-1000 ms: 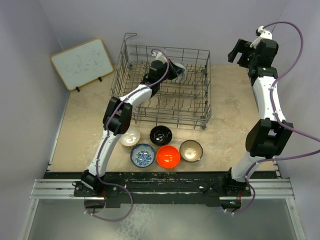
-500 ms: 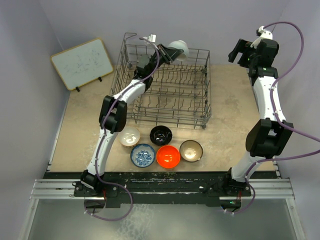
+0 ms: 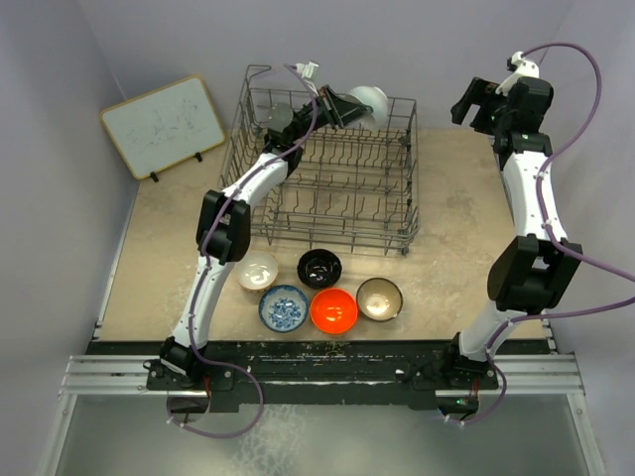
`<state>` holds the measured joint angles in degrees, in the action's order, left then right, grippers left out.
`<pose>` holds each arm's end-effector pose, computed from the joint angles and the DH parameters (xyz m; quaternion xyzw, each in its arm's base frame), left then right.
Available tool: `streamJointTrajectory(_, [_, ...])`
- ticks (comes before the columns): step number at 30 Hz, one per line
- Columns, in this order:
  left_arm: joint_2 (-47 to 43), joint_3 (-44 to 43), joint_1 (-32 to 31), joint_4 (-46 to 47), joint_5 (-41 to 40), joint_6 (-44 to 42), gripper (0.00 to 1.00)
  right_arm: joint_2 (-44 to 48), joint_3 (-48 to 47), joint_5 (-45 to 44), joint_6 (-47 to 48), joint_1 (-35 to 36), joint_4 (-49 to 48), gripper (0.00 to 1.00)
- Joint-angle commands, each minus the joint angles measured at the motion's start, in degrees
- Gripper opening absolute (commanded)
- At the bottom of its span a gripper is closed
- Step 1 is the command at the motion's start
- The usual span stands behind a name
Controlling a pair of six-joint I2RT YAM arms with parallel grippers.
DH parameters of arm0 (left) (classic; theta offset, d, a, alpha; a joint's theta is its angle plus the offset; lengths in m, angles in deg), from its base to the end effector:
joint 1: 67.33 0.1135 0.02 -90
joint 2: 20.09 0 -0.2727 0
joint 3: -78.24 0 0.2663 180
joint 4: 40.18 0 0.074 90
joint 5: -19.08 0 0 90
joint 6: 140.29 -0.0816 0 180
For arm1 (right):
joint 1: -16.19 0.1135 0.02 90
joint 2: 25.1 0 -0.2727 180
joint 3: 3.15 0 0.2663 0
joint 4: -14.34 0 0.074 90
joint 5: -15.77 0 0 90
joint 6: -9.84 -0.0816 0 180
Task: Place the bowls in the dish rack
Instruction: Place the bowl in the dish rack.
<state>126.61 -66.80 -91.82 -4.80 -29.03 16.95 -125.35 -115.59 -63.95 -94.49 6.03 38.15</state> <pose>0.5473 -0.3092 0.3303 0.1330 0.5251 -0.7085 0.4525 0.4750 -0.0703 0.4070 0.1084 0.7664 0.0923 0.6264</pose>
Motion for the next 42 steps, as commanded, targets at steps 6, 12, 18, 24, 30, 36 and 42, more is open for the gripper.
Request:
streamJointTrajectory(6, [-0.35,-3.21,1.20,5.28,10.92,6.46,0.00,2.98,-0.85,6.68,0.51,-0.21,-3.74,0.98])
streamJointTrajectory(12, [4.48,-8.41,1.28,2.68,14.29,8.54,0.00,3.00,-0.50,7.12,0.44,-0.22,-3.97,0.98])
streamJointTrajectory(18, [6.36,-9.36,1.37,-3.21,16.56,6.30,0.00,2.15,-0.80,7.37,0.58,-0.22,-4.03,0.97])
streamJointTrajectory(24, [11.18,-14.68,1.95,-2.66,18.45,8.40,0.00,1.81,-1.04,7.22,0.99,-0.22,-4.10,0.97])
streamJointTrajectory(30, [10.71,-12.33,2.12,0.94,20.51,9.74,0.00,1.40,-1.04,7.09,1.05,-0.17,-4.02,0.97])
streamJointTrajectory(36, [7.88,-9.76,2.10,4.36,23.54,11.16,0.00,1.53,-1.27,6.96,1.00,-0.22,-3.76,0.97])
streamJointTrajectory(42, [2.81,-4.57,1.92,7.65,26.53,12.78,0.00,2.28,-1.21,6.25,1.28,-0.21,-3.23,0.97])
